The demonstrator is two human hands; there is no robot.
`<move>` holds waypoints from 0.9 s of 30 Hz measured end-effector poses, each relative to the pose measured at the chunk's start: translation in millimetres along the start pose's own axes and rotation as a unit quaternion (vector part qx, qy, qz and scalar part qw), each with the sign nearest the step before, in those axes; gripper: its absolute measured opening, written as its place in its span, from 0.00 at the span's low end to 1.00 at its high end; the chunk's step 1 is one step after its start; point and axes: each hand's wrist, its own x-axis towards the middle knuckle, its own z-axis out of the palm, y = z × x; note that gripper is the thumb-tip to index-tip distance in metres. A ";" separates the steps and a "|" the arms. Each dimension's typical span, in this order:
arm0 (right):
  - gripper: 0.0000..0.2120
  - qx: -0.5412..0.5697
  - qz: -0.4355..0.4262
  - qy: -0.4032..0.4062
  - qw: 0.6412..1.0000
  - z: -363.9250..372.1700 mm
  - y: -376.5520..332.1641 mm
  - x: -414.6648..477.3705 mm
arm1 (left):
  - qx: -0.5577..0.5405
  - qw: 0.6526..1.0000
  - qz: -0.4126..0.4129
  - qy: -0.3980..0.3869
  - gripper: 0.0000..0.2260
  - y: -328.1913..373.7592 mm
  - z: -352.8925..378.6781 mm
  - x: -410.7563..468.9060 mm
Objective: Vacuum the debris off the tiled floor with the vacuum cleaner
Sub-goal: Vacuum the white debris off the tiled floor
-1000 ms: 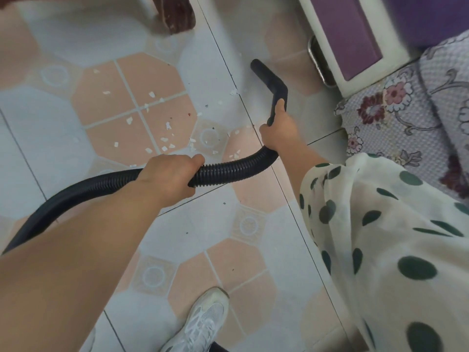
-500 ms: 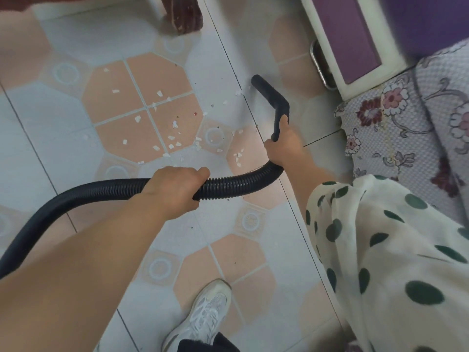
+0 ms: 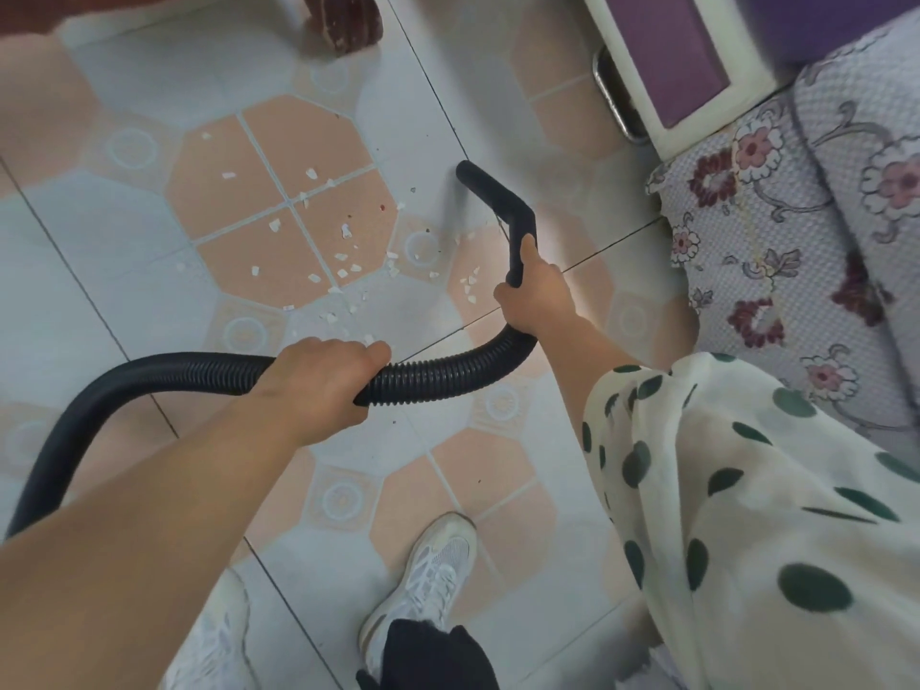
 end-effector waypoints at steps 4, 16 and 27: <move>0.37 0.027 0.038 -0.001 0.999 -0.8 15.2 -18.3 | -0.004 1.000 0.014 -0.002 0.11 7.7 -2.0 -6.4; 0.36 0.067 0.080 -0.016 0.994 25.4 46.7 -90.4 | 0.023 0.997 0.070 -0.022 0.10 23.4 22.2 -41.3; 0.33 0.103 0.097 -0.016 0.990 38.6 45.4 -120.6 | 0.028 0.996 0.087 -0.012 0.10 16.3 34.4 -63.8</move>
